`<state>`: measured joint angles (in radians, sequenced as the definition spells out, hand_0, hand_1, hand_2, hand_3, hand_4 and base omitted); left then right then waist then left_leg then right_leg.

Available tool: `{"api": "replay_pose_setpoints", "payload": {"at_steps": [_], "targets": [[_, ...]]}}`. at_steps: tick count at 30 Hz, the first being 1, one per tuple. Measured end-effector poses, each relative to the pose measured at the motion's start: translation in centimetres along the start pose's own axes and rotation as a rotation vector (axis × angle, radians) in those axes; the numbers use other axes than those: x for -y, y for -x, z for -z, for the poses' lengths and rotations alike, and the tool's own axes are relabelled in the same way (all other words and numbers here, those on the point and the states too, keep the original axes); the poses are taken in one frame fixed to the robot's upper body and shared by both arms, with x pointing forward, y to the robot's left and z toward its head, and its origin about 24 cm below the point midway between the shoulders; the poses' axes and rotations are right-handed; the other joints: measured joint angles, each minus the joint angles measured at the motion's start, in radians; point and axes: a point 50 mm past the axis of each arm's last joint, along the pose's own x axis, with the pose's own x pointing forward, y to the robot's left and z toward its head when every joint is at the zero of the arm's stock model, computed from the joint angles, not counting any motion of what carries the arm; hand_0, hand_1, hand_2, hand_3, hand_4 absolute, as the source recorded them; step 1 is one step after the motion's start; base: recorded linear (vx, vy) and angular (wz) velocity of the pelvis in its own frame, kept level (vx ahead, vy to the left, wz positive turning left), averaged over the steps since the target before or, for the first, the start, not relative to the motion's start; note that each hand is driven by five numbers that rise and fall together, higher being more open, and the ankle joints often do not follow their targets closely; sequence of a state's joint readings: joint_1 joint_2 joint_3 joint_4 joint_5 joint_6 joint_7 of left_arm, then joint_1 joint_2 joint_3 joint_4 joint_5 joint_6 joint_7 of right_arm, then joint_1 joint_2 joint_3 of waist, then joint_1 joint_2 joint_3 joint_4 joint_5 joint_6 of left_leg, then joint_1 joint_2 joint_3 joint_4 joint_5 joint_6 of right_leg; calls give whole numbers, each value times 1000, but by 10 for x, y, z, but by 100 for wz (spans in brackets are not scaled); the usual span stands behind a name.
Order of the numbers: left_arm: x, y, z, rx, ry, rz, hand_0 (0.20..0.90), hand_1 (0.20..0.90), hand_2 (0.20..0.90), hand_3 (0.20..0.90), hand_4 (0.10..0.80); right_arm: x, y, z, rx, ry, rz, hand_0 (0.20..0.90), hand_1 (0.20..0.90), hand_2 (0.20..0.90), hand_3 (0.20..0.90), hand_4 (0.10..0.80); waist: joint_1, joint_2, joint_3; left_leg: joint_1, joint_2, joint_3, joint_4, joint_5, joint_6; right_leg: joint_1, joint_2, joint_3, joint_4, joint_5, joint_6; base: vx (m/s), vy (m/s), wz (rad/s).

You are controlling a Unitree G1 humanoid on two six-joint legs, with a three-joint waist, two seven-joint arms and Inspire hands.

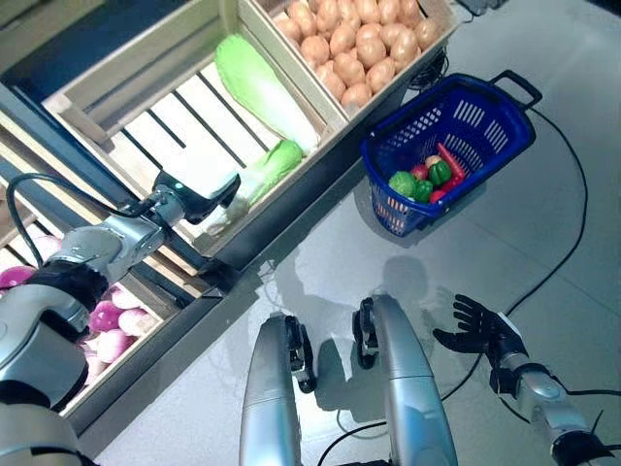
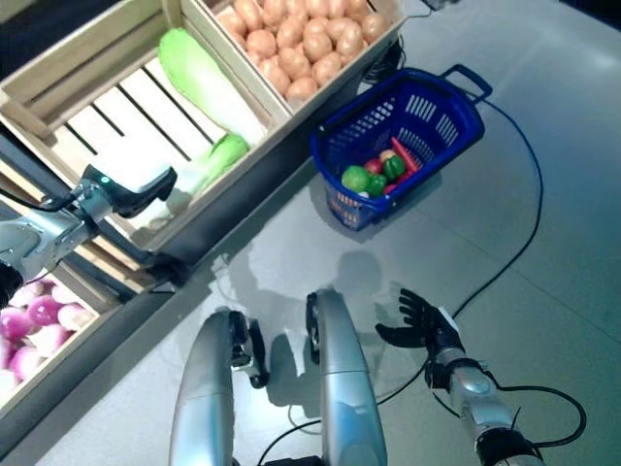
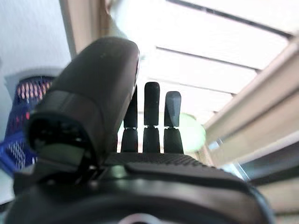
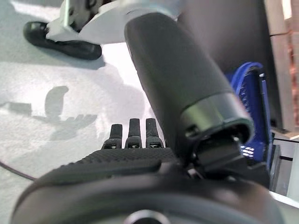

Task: Put vegetables into the basket

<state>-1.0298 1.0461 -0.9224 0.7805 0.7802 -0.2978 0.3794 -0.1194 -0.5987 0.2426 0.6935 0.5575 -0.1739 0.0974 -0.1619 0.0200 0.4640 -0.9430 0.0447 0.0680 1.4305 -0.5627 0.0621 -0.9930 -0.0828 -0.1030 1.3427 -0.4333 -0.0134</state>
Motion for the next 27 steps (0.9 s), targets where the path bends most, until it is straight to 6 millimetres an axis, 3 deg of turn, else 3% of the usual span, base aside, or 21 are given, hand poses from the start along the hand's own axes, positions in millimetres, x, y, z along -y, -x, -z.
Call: {"api": "replay_pose_setpoints", "payload": {"at_steps": [2, 3, 5, 10, 14, 20, 27], "targets": [[-2, 0, -1, -3, 21, -19, 300, 300, 300, 300, 400, -2, 1, 5, -15, -9, 1, 900, 900, 900, 900, 800, 0, -2, -10, 28, 0, 0, -9, 0, 0, 28, -4, -4, -6, 0, 0, 49, -14, 2], [-1, 1, -2, -11, 55, -26, 554, 554, 554, 554, 569, -4, 1, 7, -19, -14, -2, 900, 900, 900, 900, 800, 1, -2, -14, 44, -1, -2, -7, 0, 0, 44, -5, -6, -3, 0, 0, 51, -10, -4], [6, 7, -2, -72, 185, -46, 900, 900, 900, 900, 800, -7, 4, 13, -34, -18, -11, 900, 900, 900, 900, 800, 0, 0, -24, 61, -2, -1, 1, 0, -1, 62, -9, -5, 8, 0, 0, 26, -9, -6], [33, 27, 9, -373, 552, -113, 900, 900, 900, 900, 800, -9, 17, 36, -101, 4, -12, 900, 900, 900, 900, 800, -5, 2, -29, 74, -12, -1, 35, 5, -10, 75, -25, -5, 48, -2, -4, 4, -16, 3], [56, 40, 15, -529, 645, -42, 900, 900, 900, 900, 800, -16, 25, 51, -145, 17, -28, 900, 900, 900, 900, 800, -6, -8, -34, 84, -11, 4, 33, 18, -4, 81, -24, 1, 49, 0, -8, 11, -17, 8], [66, 39, 12, -652, 818, -13, 900, 900, 900, 900, 800, -18, 23, 47, -129, 14, -35, 900, 900, 900, 900, 800, 3, -20, -34, 88, -9, 17, 31, 43, 8, 83, -25, 12, 49, 1, -6, 17, -31, -2], [71, 38, 9, -674, 877, 33, 900, 900, 900, 900, 800, -31, 17, 40, -95, -13, -55, 900, 900, 900, 900, 800, -7, -44, -35, 93, -7, 20, -17, 44, 7, 85, -25, 11, 7, 2, -5, 6, -64, -1]]}}
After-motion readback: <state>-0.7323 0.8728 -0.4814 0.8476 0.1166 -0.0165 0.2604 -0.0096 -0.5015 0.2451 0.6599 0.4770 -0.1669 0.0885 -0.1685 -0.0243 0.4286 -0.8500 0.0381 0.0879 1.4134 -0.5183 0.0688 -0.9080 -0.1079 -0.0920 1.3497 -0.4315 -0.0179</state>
